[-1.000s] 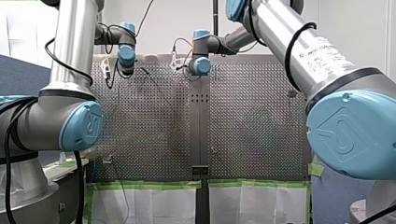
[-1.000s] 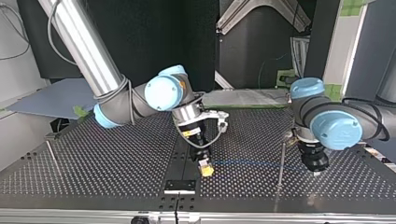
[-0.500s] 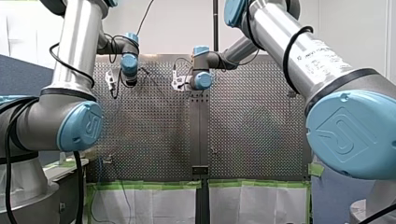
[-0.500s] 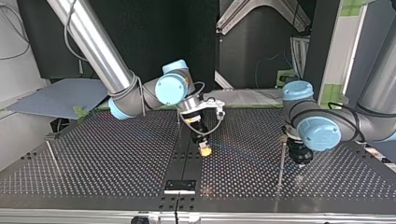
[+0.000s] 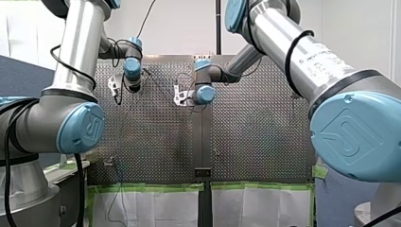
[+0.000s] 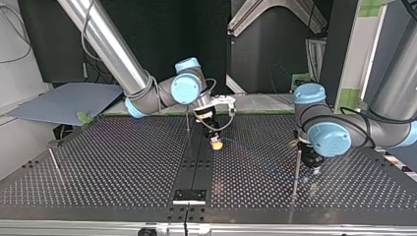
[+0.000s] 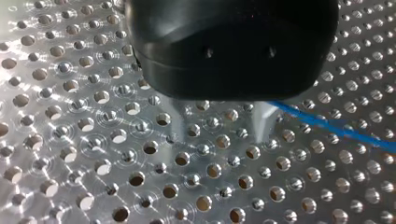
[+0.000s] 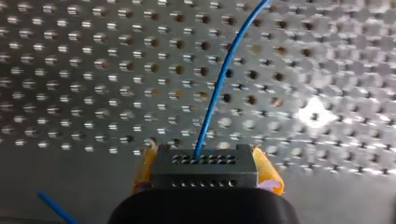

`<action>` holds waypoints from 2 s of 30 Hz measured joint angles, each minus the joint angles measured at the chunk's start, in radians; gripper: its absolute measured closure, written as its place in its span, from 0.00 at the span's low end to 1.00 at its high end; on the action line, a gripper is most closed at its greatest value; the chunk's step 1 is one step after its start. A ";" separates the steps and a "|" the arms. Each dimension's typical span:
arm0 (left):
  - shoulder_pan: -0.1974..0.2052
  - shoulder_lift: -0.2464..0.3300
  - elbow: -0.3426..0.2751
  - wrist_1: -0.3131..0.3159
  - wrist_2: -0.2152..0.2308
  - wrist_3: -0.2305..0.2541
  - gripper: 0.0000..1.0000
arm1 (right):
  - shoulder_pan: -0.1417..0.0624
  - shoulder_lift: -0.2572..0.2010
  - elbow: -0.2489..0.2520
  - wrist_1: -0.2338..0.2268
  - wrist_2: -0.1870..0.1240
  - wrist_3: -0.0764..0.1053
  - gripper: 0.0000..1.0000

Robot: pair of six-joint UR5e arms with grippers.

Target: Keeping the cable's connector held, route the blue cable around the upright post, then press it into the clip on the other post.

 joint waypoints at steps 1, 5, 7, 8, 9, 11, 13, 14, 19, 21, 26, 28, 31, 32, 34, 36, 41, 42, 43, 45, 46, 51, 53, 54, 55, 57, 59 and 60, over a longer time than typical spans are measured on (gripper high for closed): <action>0.000 0.000 -0.001 -0.001 -0.001 -0.006 0.00 | 0.001 0.004 0.004 -0.001 0.002 -0.001 1.00; -0.001 0.000 -0.013 -0.002 0.002 -0.042 0.00 | 0.004 0.019 0.009 -0.004 0.006 -0.005 1.00; -0.001 0.000 -0.017 0.002 0.008 -0.055 0.00 | 0.006 0.028 0.011 -0.004 0.008 -0.007 1.00; -0.001 0.000 -0.018 0.004 0.012 -0.060 0.00 | 0.007 0.032 0.012 -0.004 0.008 -0.008 1.00; -0.001 0.000 -0.019 0.005 0.014 -0.062 0.00 | 0.008 0.035 0.015 -0.005 0.010 -0.008 1.00; -0.001 0.000 -0.020 0.008 0.017 -0.066 0.00 | 0.009 0.039 0.025 -0.012 0.012 -0.008 1.00; -0.001 0.000 -0.020 0.010 0.020 -0.068 0.00 | 0.010 0.040 0.039 -0.025 0.014 -0.007 1.00; -0.001 0.000 -0.020 0.013 0.022 -0.068 0.00 | 0.010 0.041 0.046 -0.031 0.015 -0.006 1.00; -0.001 0.000 -0.020 0.022 0.029 -0.069 0.00 | 0.008 0.048 0.091 -0.076 0.015 0.006 1.00; -0.001 0.000 -0.020 0.023 0.029 -0.069 0.00 | 0.009 0.055 0.107 -0.091 0.016 0.008 1.00; -0.001 0.000 -0.020 0.024 0.028 -0.069 0.00 | 0.013 0.088 0.146 -0.130 0.029 0.005 1.00; -0.001 0.000 -0.020 0.024 0.028 -0.069 0.00 | 0.014 0.103 0.162 -0.144 0.042 0.006 1.00; -0.001 0.000 -0.020 0.024 0.027 -0.067 0.00 | 0.015 0.124 0.181 -0.158 0.059 0.008 1.00; -0.001 -0.001 -0.020 0.024 0.027 -0.066 0.00 | 0.015 0.131 0.186 -0.161 0.062 0.008 1.00; -0.001 -0.001 -0.020 0.024 0.027 -0.065 0.00 | 0.015 0.147 0.195 -0.168 0.066 0.008 1.00; -0.001 -0.001 -0.020 0.024 0.028 -0.065 0.00 | 0.015 0.160 0.202 -0.177 0.068 0.008 1.00; -0.001 0.000 -0.020 0.026 0.027 -0.064 0.00 | 0.010 0.204 0.233 -0.217 0.069 0.015 1.00; -0.001 0.000 -0.020 0.026 0.027 -0.063 0.00 | 0.009 0.211 0.239 -0.224 0.070 0.016 1.00; -0.001 0.000 -0.020 0.026 0.027 -0.063 0.00 | 0.007 0.220 0.246 -0.233 0.070 0.018 1.00; -0.001 -0.001 -0.020 0.027 0.028 -0.062 0.00 | 0.006 0.233 0.255 -0.246 0.071 0.019 1.00; -0.001 -0.001 -0.020 0.027 0.028 -0.062 0.00 | 0.005 0.241 0.259 -0.254 0.072 0.019 1.00; -0.001 -0.001 -0.020 0.027 0.029 -0.062 0.00 | 0.004 0.280 0.266 -0.286 0.079 0.020 1.00; -0.002 0.000 -0.020 0.027 0.030 -0.062 0.00 | 0.003 0.297 0.267 -0.298 0.085 0.020 1.00; -0.002 0.000 -0.020 0.027 0.030 -0.061 0.00 | 0.003 0.304 0.267 -0.303 0.086 0.020 1.00; -0.002 0.000 -0.020 0.027 0.030 -0.061 0.00 | 0.003 0.313 0.267 -0.309 0.089 0.020 1.00; -0.002 0.000 -0.020 0.027 0.030 -0.060 0.00 | 0.002 0.327 0.267 -0.319 0.094 0.020 1.00; -0.002 -0.001 -0.020 0.027 0.029 -0.059 0.00 | -0.001 0.342 0.267 -0.331 0.101 0.022 1.00; -0.002 0.000 -0.020 0.027 0.029 -0.059 0.00 | -0.002 0.349 0.267 -0.337 0.105 0.023 1.00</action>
